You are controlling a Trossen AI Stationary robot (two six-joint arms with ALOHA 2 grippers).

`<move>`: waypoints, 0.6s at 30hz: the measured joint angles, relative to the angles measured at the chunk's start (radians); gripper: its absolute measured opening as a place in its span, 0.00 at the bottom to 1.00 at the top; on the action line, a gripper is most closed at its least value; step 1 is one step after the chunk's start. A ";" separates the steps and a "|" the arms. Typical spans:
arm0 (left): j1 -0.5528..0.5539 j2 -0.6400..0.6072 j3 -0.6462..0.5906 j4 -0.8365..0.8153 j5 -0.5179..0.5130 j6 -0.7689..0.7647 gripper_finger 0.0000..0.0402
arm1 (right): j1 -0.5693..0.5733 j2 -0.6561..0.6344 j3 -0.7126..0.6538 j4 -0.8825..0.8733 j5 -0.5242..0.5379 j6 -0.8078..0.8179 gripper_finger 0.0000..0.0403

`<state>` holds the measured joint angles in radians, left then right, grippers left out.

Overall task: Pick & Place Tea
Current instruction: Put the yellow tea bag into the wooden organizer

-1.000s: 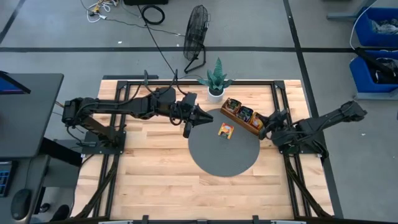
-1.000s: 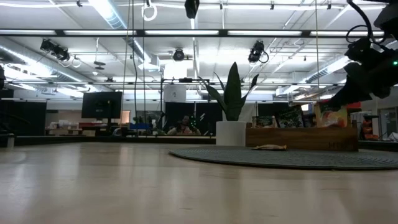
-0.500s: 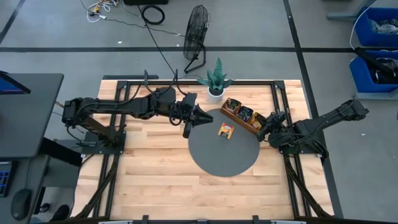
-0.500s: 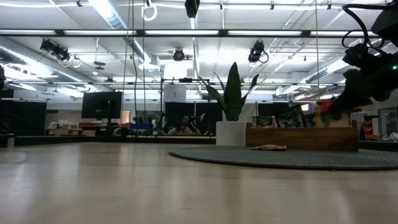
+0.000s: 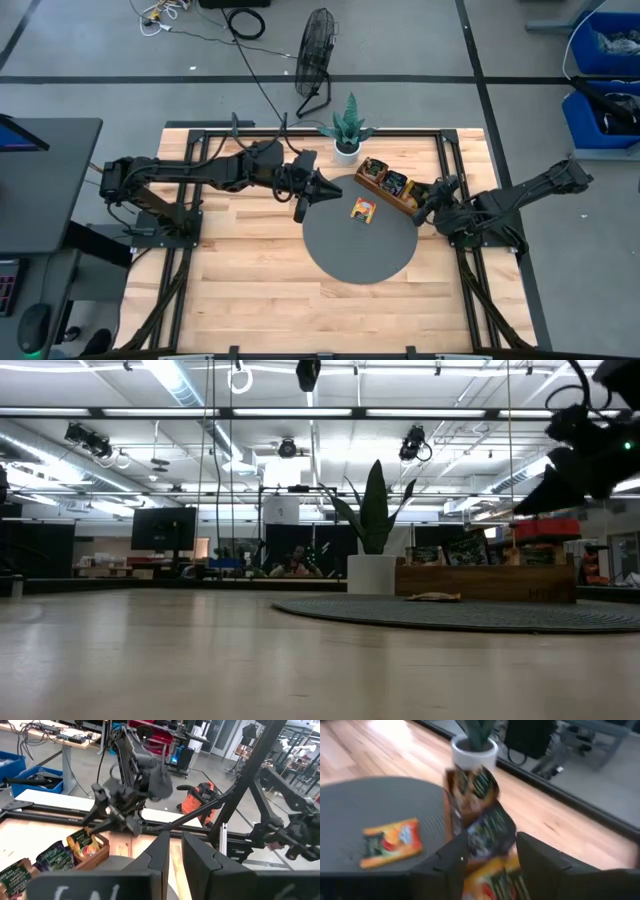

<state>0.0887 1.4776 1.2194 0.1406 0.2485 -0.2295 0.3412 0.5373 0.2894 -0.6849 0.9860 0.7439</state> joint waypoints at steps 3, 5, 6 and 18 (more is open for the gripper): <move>0.000 0.000 0.000 -0.007 0.000 0.001 0.14 | 0.000 0.000 0.030 0.088 -0.031 -0.115 0.45; 0.000 0.000 0.000 -0.007 0.000 0.009 0.14 | 0.000 0.001 0.041 0.188 -0.108 -0.229 0.46; 0.000 0.000 0.000 -0.008 0.000 0.011 0.14 | 0.000 0.008 0.042 0.253 -0.156 -0.288 0.46; 0.024 0.000 0.000 -0.055 0.000 0.016 0.14 | -0.047 0.364 0.044 0.697 -0.401 -0.488 0.45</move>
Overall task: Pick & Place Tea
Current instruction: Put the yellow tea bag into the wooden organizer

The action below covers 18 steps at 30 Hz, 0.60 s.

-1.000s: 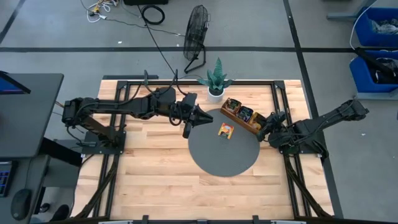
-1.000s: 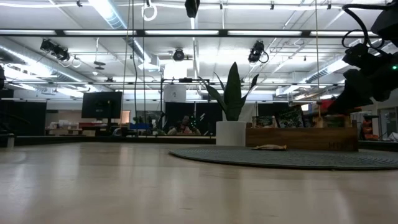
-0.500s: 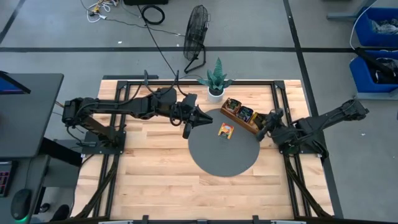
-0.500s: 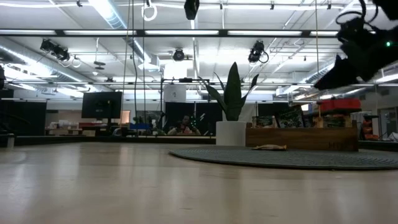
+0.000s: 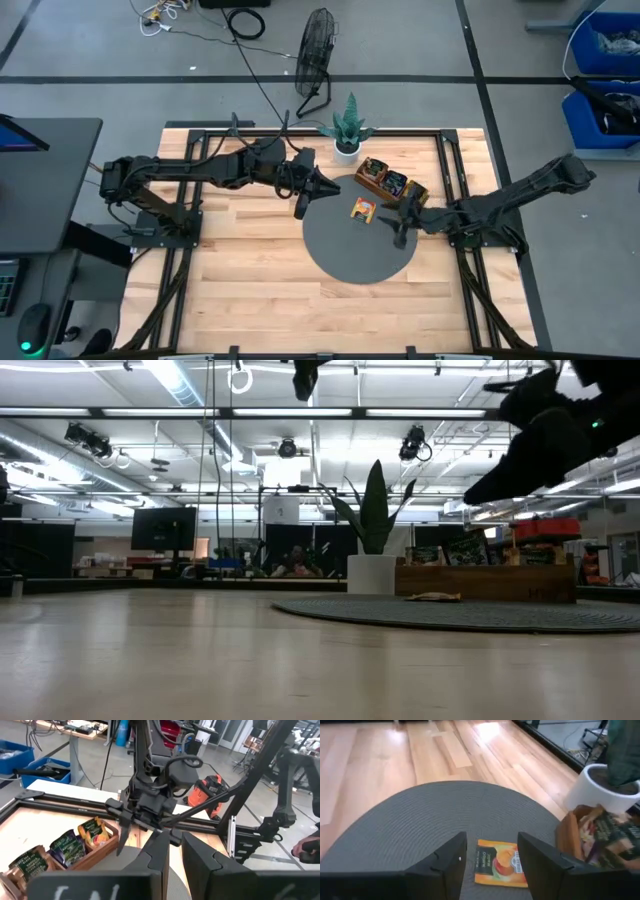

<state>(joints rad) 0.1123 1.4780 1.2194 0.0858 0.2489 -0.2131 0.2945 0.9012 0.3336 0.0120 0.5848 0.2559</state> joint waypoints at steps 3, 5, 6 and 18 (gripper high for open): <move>-0.001 0.000 0.000 -0.018 0.000 0.000 0.14 | -0.031 0.104 0.009 0.052 -0.010 -0.007 0.45; -0.001 0.000 0.000 -0.026 0.000 0.000 0.14 | -0.063 0.176 0.034 0.053 -0.012 -0.007 0.45; 0.000 0.000 0.000 -0.029 0.000 0.000 0.14 | -0.080 0.209 0.049 0.053 -0.018 -0.007 0.45; 0.000 0.000 0.000 -0.062 0.012 0.024 0.14 | -0.261 0.507 0.156 0.050 -0.203 -0.046 0.45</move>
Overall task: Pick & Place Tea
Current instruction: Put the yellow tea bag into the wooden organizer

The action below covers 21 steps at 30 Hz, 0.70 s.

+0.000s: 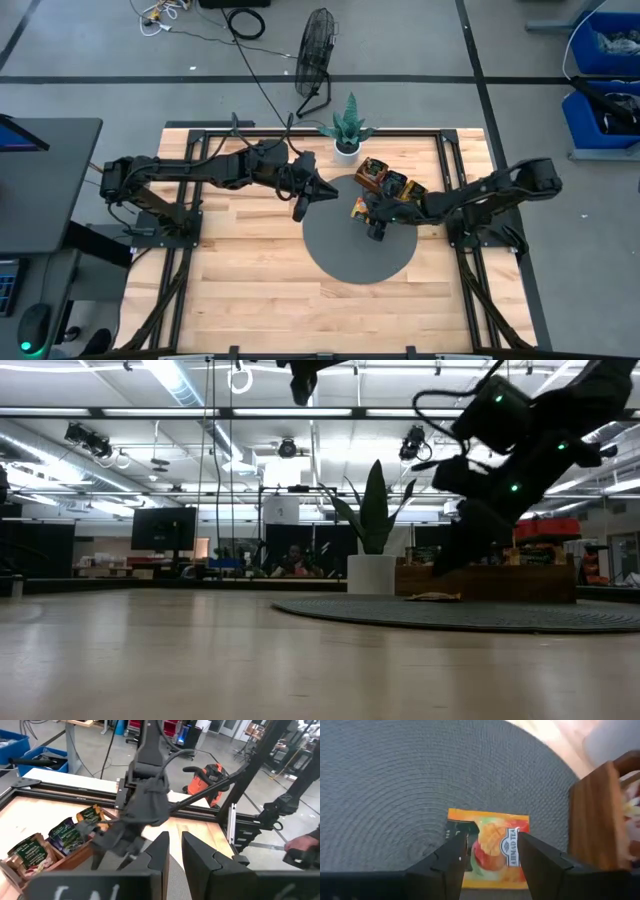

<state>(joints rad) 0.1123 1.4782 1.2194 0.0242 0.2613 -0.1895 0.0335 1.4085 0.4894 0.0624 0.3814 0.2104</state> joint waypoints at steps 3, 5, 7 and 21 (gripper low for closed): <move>0.000 0.000 0.000 0.000 0.014 0.002 0.14 | -0.037 0.038 0.022 -0.006 -0.028 0.000 0.45; 0.000 0.000 0.000 -0.004 0.029 0.002 0.14 | -0.057 0.060 0.041 -0.007 -0.034 -0.010 0.45; -0.001 0.000 0.000 -0.006 0.038 0.002 0.14 | -0.079 0.081 0.057 -0.011 -0.043 -0.023 0.45; -0.004 0.000 0.000 -0.024 0.039 0.023 0.14 | -0.175 0.124 0.071 -0.078 -0.139 -0.036 0.45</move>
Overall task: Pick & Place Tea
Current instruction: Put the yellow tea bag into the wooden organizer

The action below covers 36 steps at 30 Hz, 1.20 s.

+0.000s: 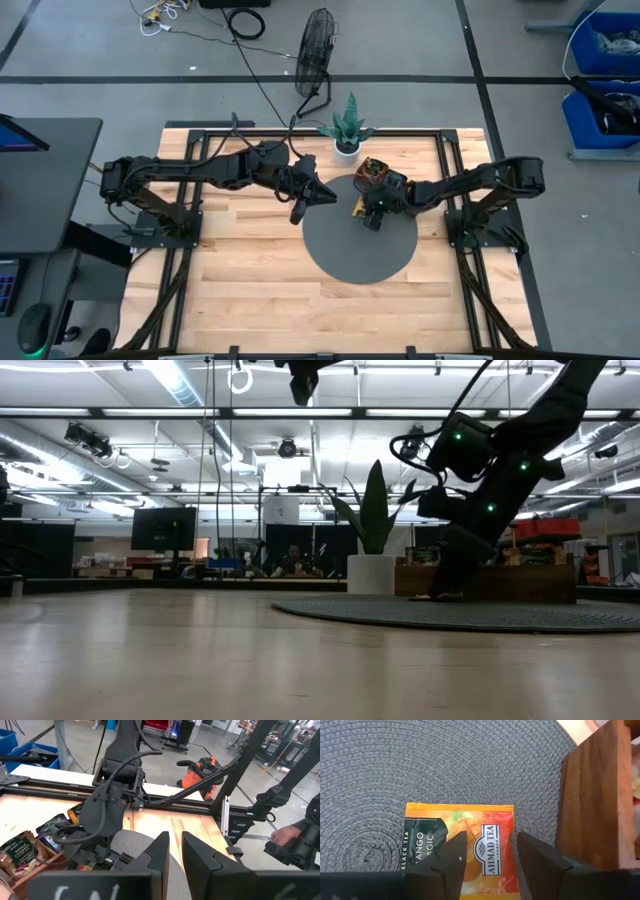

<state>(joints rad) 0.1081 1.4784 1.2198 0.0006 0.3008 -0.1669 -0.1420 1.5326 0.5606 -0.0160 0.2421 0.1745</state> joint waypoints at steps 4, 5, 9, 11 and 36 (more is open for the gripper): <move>0.000 0.000 0.000 0.000 0.000 0.004 0.14 | -0.016 -0.001 0.001 -0.009 -0.035 0.000 0.45; 0.000 0.000 0.000 0.000 0.000 0.006 0.14 | -0.021 -0.001 0.001 -0.010 -0.040 -0.002 0.45; 0.000 0.000 0.000 0.000 0.000 0.009 0.14 | -0.032 -0.002 0.002 -0.023 -0.069 -0.011 0.41; 0.000 0.000 0.000 0.000 0.000 0.021 0.14 | -0.033 -0.003 0.002 -0.027 -0.080 -0.015 0.39; 0.000 0.000 0.000 0.002 0.000 0.014 0.14 | -0.033 -0.002 0.000 -0.061 -0.129 -0.045 0.02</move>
<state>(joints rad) 0.1085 1.4784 1.2198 0.0025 0.3004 -0.1524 -0.1753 1.5303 0.5602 -0.0766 0.1131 0.1295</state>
